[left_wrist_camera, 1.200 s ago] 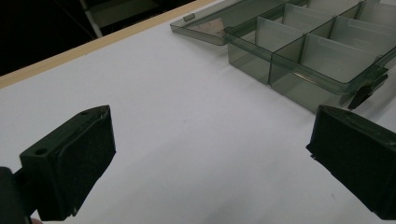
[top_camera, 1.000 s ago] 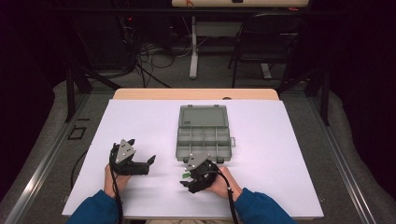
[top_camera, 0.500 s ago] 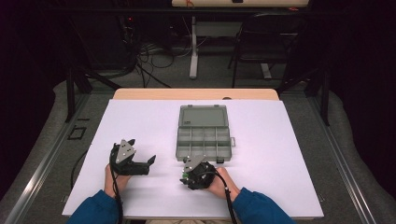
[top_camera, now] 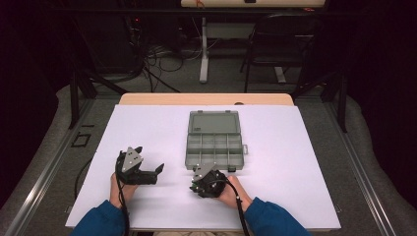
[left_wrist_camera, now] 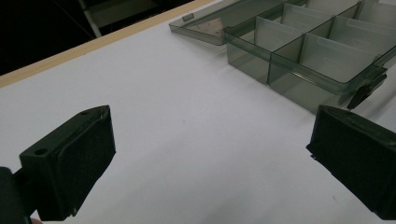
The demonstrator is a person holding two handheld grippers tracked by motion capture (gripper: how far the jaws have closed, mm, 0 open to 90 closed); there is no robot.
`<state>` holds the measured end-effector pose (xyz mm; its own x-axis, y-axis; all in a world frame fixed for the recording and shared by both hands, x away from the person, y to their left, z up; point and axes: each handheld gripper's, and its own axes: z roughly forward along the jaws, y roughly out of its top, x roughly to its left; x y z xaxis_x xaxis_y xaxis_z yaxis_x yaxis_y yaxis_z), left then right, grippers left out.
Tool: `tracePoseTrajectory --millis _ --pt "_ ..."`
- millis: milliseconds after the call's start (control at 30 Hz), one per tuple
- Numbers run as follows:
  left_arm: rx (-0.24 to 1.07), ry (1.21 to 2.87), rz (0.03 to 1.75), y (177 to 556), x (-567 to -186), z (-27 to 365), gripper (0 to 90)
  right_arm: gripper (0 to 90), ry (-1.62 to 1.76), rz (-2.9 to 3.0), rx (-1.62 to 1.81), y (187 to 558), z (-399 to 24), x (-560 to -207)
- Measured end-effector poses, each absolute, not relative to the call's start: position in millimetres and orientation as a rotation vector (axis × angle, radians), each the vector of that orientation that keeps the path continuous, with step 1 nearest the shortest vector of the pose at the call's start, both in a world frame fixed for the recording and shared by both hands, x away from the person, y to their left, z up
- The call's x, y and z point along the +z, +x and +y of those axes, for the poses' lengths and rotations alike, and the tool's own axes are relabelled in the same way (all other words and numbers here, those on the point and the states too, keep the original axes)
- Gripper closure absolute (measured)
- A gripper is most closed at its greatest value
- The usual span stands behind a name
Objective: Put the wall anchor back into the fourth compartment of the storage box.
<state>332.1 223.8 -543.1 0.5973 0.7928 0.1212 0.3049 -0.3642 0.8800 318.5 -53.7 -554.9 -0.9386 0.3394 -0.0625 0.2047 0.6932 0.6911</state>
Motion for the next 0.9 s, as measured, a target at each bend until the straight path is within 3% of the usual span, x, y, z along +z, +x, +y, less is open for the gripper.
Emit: tracePoseTrajectory --millis 533,900 --pt "0.687 1.933 0.875 332.0 -543.0 223.6 0.2 76.1 0.445 2.722 1.085 322.1 -54.5 -555.9" --pt "0.687 1.933 0.875 332.0 -543.0 223.7 0.2 83.2 0.471 2.758 1.099 323.5 -54.9 -558.0"
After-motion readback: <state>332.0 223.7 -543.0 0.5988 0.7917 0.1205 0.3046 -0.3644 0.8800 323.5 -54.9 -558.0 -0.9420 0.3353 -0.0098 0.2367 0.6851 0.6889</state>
